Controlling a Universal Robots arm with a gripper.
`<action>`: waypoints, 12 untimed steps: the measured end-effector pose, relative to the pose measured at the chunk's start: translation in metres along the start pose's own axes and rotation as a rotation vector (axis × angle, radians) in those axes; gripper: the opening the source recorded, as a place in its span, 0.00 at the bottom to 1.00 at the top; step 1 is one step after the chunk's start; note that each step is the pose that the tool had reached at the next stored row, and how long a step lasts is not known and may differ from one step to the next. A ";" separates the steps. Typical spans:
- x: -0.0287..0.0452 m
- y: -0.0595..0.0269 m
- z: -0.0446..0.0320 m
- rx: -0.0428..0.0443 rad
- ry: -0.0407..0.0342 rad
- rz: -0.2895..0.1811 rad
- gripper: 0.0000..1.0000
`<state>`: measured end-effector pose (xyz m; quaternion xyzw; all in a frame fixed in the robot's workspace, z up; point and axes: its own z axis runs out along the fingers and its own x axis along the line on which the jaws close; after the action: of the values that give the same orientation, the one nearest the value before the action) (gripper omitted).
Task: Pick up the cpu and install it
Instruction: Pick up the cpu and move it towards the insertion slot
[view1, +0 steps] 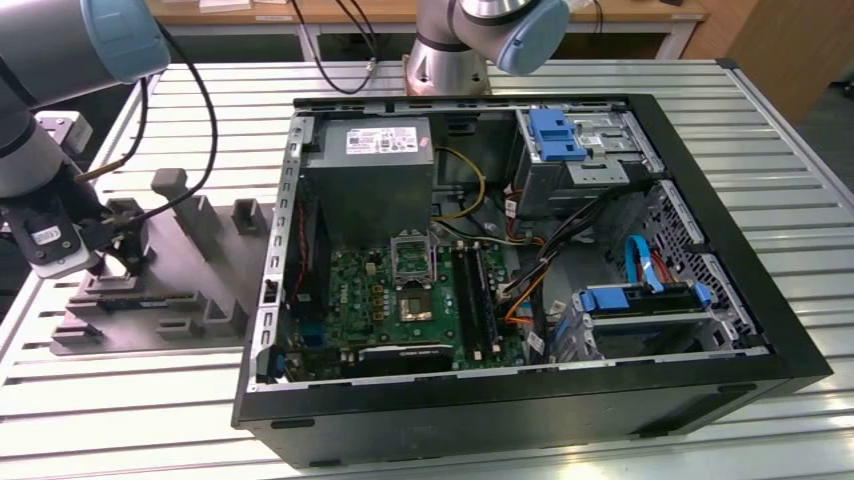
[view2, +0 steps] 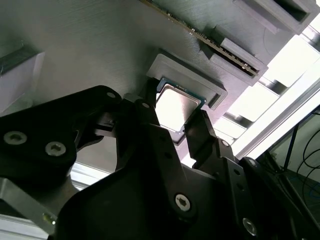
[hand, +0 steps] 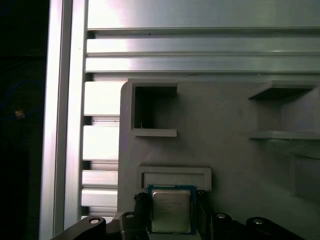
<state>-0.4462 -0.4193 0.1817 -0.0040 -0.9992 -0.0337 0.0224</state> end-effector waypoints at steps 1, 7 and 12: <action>-0.0002 0.0000 -0.0001 0.0000 -0.0001 0.000 0.50; -0.0003 0.0000 -0.0001 -0.0001 -0.0002 0.002 0.50; -0.0002 0.0001 -0.0014 -0.0001 -0.0001 0.002 0.47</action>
<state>-0.4459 -0.4194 0.1831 -0.0051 -0.9992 -0.0337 0.0223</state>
